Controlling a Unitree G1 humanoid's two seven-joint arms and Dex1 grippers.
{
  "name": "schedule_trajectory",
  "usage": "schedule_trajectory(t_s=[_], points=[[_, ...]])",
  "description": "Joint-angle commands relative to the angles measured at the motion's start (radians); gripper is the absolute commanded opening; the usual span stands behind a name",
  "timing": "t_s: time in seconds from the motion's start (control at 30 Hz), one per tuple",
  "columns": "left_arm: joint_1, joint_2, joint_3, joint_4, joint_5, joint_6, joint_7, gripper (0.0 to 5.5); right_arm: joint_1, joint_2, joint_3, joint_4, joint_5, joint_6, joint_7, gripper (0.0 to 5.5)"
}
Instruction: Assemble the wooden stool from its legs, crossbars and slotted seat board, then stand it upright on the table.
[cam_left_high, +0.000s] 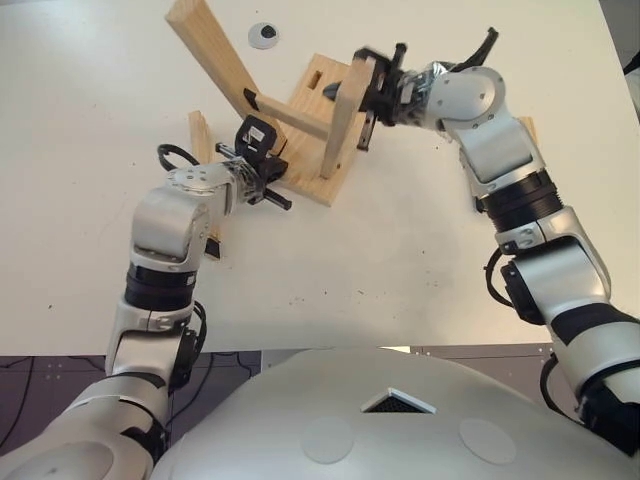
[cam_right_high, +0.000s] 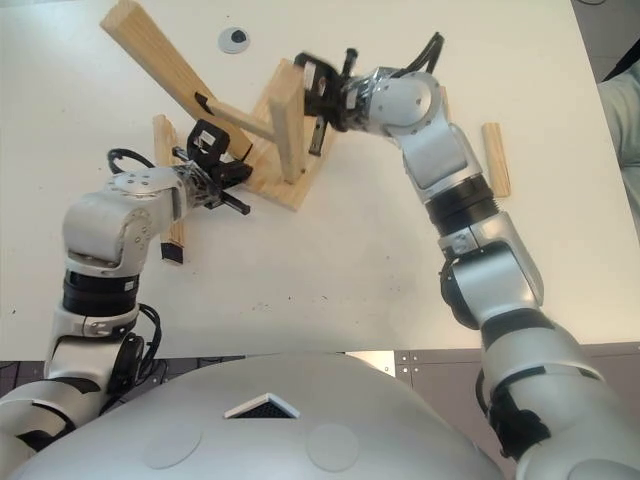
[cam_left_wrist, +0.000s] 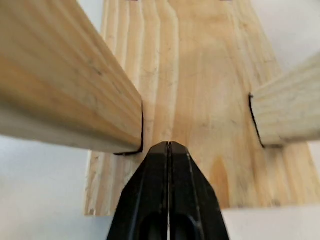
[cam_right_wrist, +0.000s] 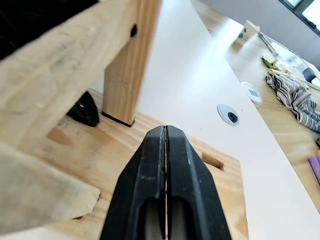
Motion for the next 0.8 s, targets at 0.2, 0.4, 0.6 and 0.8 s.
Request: schedule_trajectory(t_s=[0.2, 0.4, 0.6, 0.8], points=[[-0.251, -0.061, -0.071, 0.503, 0.096, -0.249, -0.055, 0.0, 0.055, 0.021, 0.093, -0.206, -0.018, 0.087, 0.124, 0.02], [-0.23, 0.06, 0.06, 0.384, 0.062, -0.275, -0.08, 0.0, 0.02, -0.09, -0.007, -0.138, -0.029, 0.111, 0.127, 0.02], [-0.152, 0.161, 0.237, 0.04, -0.067, -0.055, -0.114, 0.0, -0.143, -0.107, -0.126, 0.271, -0.075, 0.0, -0.01, 0.02], [0.018, 0.24, 0.098, -0.22, -0.177, 0.139, -0.227, 0.0, -0.282, 0.026, -0.107, 0.702, -0.163, -0.171, -0.173, 0.02]])
